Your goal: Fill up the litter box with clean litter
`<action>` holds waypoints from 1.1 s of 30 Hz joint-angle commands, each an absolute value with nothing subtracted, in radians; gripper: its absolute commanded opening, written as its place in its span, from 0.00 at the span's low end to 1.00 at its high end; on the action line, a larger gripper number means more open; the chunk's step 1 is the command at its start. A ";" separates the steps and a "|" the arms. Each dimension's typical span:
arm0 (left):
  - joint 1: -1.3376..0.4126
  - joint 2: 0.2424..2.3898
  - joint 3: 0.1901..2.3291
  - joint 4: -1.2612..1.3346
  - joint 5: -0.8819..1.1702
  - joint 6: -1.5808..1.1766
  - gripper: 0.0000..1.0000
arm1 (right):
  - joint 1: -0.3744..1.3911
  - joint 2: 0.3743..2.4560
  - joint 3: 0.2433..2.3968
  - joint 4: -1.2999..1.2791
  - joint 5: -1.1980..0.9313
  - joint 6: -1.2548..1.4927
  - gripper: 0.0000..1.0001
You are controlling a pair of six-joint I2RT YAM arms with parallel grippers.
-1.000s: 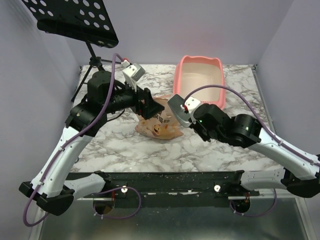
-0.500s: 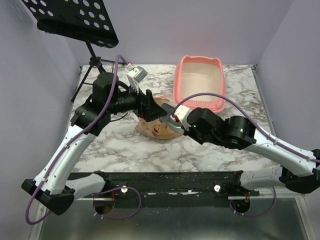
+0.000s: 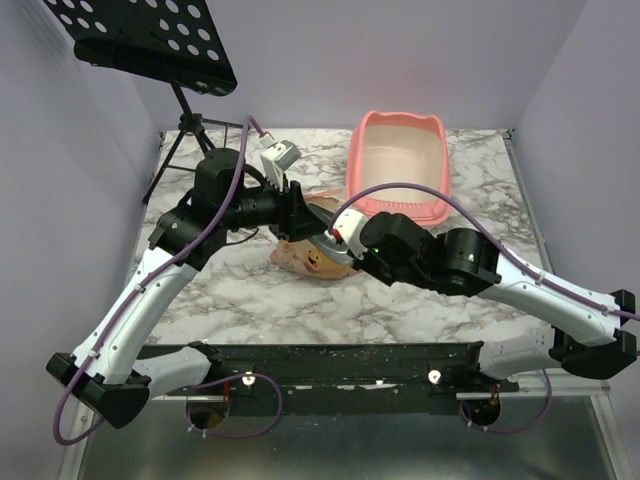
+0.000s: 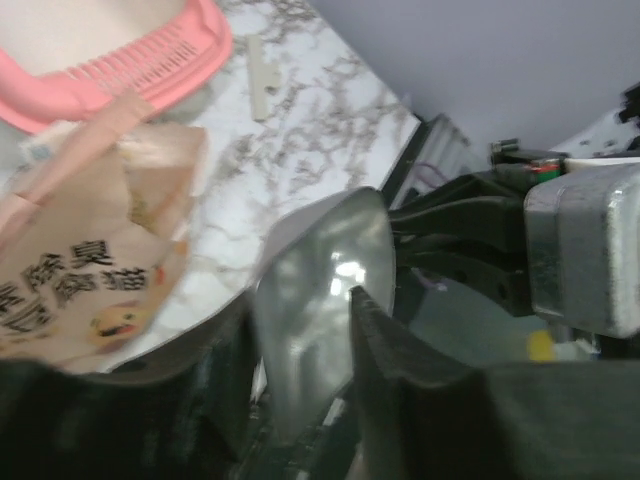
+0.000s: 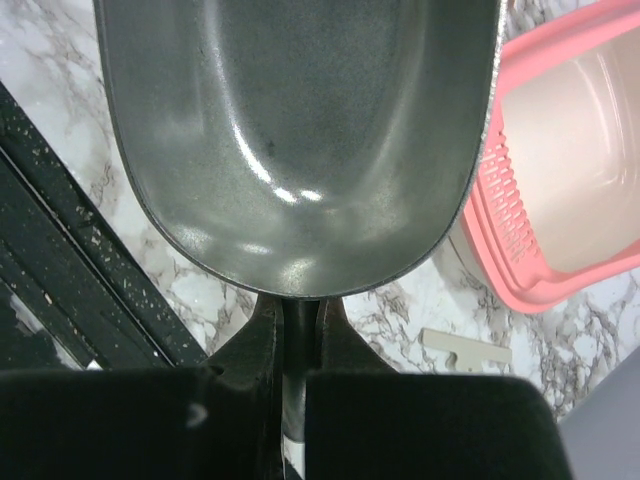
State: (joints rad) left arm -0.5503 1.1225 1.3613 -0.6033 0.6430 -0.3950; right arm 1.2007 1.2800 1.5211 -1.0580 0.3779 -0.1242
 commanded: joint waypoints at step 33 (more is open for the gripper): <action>-0.270 0.848 1.102 -0.238 0.412 -0.435 0.00 | 0.830 1.204 1.485 -0.402 0.214 0.233 0.85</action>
State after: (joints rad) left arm -0.3508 0.8776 1.1492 -0.4191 0.3004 -0.3462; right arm 0.9329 1.2613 1.5776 -0.6277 0.3939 0.0963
